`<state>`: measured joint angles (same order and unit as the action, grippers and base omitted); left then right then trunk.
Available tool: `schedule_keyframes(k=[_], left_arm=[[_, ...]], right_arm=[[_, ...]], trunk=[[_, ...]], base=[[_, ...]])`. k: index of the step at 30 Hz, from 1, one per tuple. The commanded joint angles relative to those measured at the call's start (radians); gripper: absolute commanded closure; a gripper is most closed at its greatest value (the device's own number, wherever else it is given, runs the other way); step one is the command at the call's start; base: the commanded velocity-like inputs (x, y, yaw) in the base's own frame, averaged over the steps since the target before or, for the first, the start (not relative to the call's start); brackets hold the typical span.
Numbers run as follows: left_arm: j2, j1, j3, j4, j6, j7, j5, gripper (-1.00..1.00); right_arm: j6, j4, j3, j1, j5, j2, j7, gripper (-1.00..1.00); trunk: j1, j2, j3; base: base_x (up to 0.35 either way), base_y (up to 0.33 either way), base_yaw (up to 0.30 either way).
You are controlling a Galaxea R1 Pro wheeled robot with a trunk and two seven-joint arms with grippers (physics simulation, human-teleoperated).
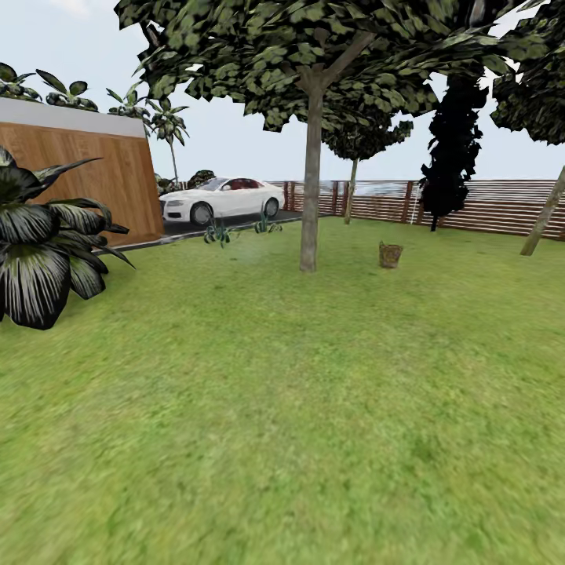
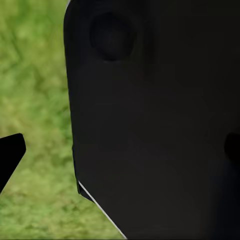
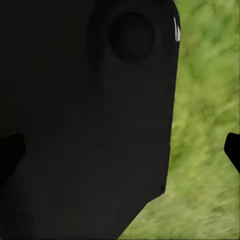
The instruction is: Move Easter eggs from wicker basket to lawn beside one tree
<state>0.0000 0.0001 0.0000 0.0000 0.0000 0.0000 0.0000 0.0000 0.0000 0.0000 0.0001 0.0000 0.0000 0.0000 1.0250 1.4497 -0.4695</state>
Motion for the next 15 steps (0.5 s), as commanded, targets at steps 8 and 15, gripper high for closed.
schedule_keyframes(k=[8, 15], left_arm=[[0.017, -0.046, 0.046, -0.045, 0.045, 0.045, 0.045, -1.00], [0.003, -0.056, 0.085, -0.028, 0.084, 0.069, 0.084, -1.00]], right_arm=[[0.045, -0.046, -0.046, -0.046, -0.045, -0.045, 0.045, -1.00], [0.084, -0.086, -0.086, -0.086, -0.083, -0.084, 0.084, -1.00]], trunk=[[0.000, 0.000, 0.000], [0.000, 0.000, 0.000]], base=[[0.000, 0.000, 0.000], [0.000, 0.000, 0.000]])
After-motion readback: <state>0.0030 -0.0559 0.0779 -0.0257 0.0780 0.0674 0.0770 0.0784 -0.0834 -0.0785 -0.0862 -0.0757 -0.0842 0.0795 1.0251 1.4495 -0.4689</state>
